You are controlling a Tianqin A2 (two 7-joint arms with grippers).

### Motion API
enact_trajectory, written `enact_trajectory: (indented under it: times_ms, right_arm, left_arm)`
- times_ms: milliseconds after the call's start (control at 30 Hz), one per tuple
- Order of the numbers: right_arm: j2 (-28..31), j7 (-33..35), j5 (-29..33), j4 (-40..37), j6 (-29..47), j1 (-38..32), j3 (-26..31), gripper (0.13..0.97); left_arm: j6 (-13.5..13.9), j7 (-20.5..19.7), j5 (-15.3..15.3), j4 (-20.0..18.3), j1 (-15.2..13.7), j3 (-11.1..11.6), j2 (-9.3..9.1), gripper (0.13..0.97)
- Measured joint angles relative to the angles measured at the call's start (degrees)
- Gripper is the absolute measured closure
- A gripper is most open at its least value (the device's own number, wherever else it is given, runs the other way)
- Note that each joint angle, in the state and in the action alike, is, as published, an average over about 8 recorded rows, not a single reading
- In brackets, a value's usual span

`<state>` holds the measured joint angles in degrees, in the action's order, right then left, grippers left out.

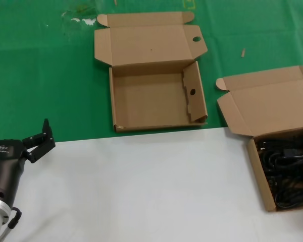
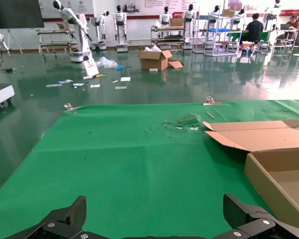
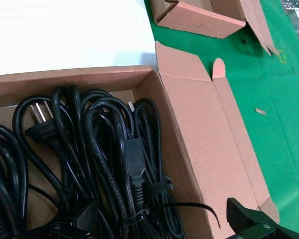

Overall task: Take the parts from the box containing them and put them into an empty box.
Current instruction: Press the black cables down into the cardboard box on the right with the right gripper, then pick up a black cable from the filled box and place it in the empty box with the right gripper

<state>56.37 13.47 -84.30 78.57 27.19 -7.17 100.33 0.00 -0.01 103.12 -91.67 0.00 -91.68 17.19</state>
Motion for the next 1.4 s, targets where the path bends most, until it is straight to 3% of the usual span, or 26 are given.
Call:
enact_trajectory:
  times_ms: [200,500,767,900,1167,1400]
  right_arm:
    - [-0.4,0.2,0.2,-0.3,0.4,-0.7,0.3,0.2]
    - [-0.6,0.8,-0.2,-0.7,1.0,-1.1,0.5,0.331]
    - [-0.6,1.2,-0.6,-0.7,1.4,-1.1,0.4,0.519]
    - [-0.4,0.9,-0.5,-0.3,1.4,-0.8,0.3,0.519]
    - [0.0,-0.2,0.1,0.9,1.1,-0.2,0.0,0.733]
    - [0.7,-1.3,0.6,2.2,0.7,1.0,-0.6,0.827]
  left_arm:
    - [0.0,0.0,0.0,0.0,0.0,0.0,0.0,0.132]
    - [0.0,0.0,0.0,0.0,0.0,0.0,0.0,0.132]
    - [0.0,0.0,0.0,0.0,0.0,0.0,0.0,0.132]
    - [0.0,0.0,0.0,0.0,0.0,0.0,0.0,0.132]
    - [0.0,0.0,0.0,0.0,0.0,0.0,0.0,0.132]
    - [0.0,0.0,0.0,0.0,0.0,0.0,0.0,0.132]
